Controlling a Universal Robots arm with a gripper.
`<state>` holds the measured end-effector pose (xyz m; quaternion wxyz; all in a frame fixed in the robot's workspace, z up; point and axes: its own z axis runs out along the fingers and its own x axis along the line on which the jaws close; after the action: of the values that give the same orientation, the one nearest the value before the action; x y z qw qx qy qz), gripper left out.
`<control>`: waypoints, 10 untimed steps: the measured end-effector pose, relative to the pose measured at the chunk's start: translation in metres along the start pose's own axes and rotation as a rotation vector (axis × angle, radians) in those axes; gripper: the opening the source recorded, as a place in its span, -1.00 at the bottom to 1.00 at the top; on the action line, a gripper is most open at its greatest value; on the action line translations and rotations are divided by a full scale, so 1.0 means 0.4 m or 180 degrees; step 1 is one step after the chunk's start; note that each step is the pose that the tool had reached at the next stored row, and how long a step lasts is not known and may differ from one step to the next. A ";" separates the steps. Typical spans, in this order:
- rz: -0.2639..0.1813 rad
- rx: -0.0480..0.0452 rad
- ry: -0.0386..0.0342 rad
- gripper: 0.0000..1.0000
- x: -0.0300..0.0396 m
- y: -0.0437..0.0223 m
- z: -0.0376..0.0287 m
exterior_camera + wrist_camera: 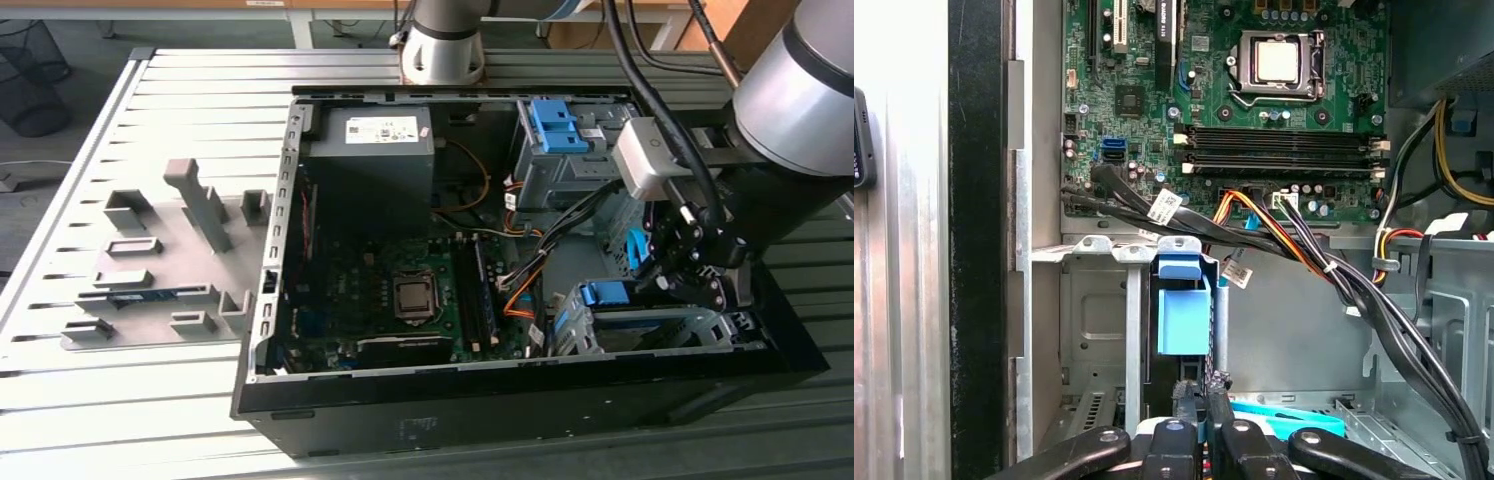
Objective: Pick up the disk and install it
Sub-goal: 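Insert the second disk wire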
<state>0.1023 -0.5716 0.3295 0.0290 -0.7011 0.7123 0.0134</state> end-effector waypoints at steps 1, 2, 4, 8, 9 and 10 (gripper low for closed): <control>0.0000 0.0000 0.0000 -0.68 0.000 0.000 0.000; 0.0000 0.0000 0.0000 -0.68 0.000 0.000 0.000; 0.0000 0.0000 0.0000 -0.65 0.000 0.000 0.000; 0.0000 0.0000 -0.0004 -0.52 0.000 0.000 -0.004; 0.0000 0.0000 -0.0007 -0.52 0.000 0.000 -0.006; 0.0000 0.0000 -0.0009 -0.52 0.000 0.000 -0.010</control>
<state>0.1023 -0.5717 0.3337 0.0300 -0.7011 0.7123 0.0144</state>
